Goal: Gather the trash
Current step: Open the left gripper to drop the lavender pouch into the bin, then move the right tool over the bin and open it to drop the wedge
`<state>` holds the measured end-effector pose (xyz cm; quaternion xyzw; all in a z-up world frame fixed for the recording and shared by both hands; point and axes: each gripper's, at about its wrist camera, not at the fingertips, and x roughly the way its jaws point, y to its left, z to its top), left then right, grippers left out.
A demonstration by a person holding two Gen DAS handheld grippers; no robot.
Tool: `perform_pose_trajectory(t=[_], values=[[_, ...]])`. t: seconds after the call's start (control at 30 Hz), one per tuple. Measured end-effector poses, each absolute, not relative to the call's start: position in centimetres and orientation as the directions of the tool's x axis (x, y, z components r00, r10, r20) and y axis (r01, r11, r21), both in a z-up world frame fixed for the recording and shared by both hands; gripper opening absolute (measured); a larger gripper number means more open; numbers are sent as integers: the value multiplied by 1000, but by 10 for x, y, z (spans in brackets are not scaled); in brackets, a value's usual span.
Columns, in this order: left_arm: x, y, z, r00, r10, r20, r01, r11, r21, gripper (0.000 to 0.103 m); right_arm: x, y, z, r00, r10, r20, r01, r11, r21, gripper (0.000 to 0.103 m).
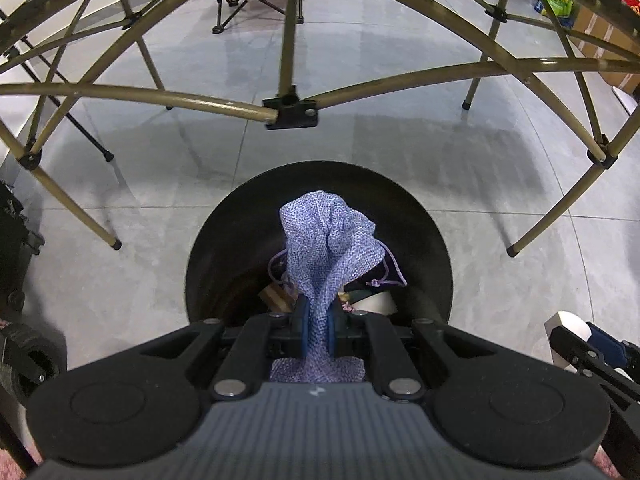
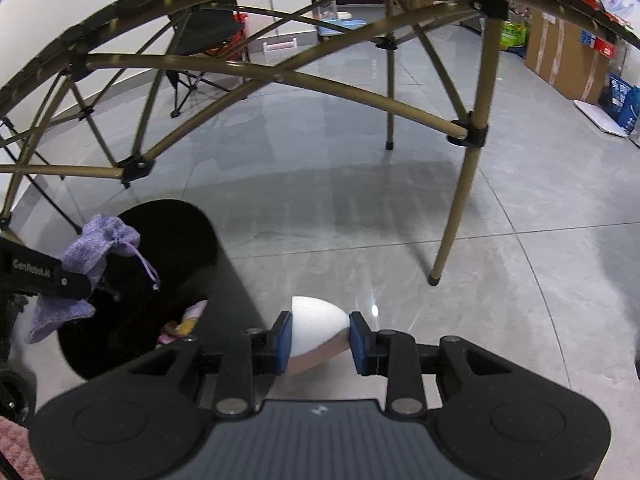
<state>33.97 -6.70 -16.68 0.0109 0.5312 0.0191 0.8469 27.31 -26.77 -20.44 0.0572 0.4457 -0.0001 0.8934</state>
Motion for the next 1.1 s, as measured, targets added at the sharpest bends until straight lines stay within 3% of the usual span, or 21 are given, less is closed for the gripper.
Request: perform_pose_trajectory(t=[0.3,0.4,0.43,0.5,0.53,0.57,1.1], values=[[353,-85,-176,429,44,-902,5,999,52,10,278,-289,-217,587,39,-808,91,989,114,29],[353,-87,-176,440,47,-897,13,998,59,18,277,-294,-218,588,38,-808,98,988,118,29],[354,-87,-176,447,48,-894,14,998,60,27,276,-295,-219,589,37,-808,101,988,118,29],[353,-88,-174,457,52,-888,12,998,65,60,275,-299,-219,589,36,-807,105,987,120,29],[352,-88,-174,462,60,-885,3,998,69,91,274,-300,-219,590,35,-807,107,987,122,29],[351,-88,-172,470,75,-880,-12,997,78,103,273,-302,-218,591,35,-806,109,986,122,29],[343,-73,-160,486,97,-869,-58,995,79,103,267,-293,-208,610,34,-791,90,990,112,29]])
